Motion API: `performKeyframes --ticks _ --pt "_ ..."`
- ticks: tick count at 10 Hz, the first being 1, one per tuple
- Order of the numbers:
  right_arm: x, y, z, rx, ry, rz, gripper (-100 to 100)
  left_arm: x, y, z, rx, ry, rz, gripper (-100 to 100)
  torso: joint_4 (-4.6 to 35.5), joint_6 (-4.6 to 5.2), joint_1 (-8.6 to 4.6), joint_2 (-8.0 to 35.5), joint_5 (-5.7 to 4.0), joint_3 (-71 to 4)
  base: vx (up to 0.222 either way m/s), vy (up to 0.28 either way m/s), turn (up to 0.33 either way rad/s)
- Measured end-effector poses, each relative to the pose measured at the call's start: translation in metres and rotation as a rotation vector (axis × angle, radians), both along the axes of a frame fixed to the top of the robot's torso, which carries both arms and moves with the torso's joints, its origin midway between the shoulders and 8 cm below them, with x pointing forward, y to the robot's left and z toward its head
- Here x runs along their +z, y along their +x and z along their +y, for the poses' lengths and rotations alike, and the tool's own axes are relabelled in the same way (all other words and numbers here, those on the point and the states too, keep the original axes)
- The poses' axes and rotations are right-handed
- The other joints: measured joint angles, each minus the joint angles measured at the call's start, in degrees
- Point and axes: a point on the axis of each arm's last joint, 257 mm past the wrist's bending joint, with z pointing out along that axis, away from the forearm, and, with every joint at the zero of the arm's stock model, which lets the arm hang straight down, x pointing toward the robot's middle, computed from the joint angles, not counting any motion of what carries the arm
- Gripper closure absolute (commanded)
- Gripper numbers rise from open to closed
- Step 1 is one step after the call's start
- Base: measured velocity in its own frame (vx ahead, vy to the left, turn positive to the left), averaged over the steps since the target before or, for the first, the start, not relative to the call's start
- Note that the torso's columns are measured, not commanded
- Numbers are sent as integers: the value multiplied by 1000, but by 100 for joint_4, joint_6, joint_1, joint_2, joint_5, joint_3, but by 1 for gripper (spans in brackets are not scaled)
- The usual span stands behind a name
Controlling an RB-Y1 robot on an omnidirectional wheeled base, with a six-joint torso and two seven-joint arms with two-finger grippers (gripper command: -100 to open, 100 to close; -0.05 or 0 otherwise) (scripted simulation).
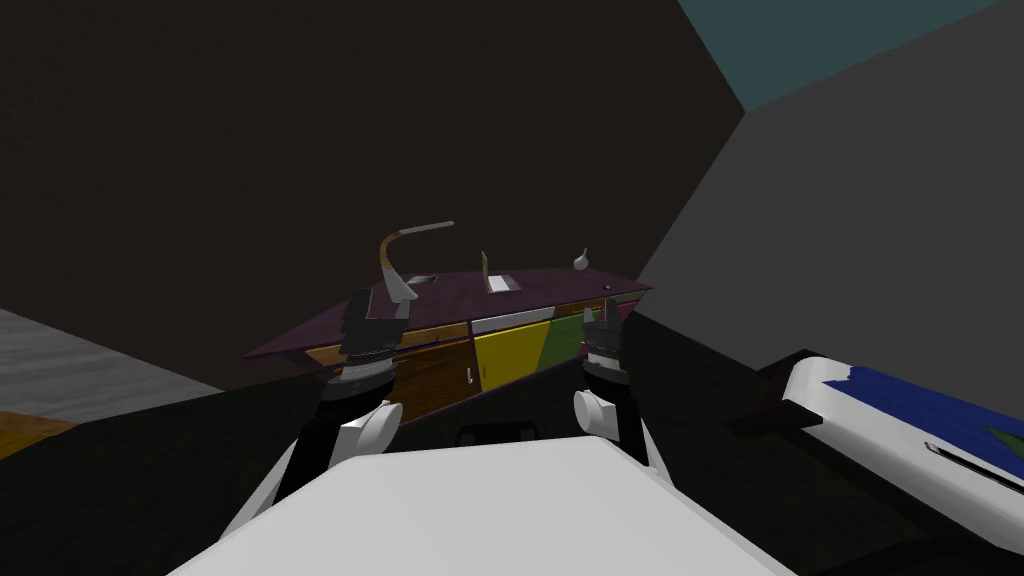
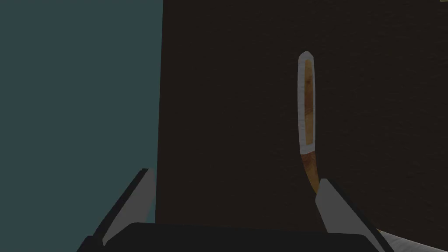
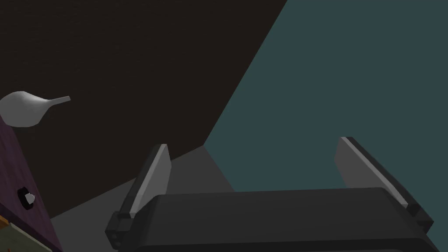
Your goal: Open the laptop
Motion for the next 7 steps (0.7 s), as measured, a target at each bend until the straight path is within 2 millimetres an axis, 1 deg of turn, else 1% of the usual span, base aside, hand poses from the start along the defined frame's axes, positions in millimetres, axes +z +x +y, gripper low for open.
performKeyframes --ticks 1,2,7 --pt "0 0 0 0 0 0 0 0 0 0 0 0 0 0 235 0 0 232 0 -467 0 0 0" --pt "0 0 0 0 0 0 0 0 0 0 0 0 0 0 600 0 0 597 0 -1200 0 0 0" --pt "0 0 0 0 0 0 0 0 0 0 0 0 0 0 2691 0 0 2693 0 -5381 0 0 0"
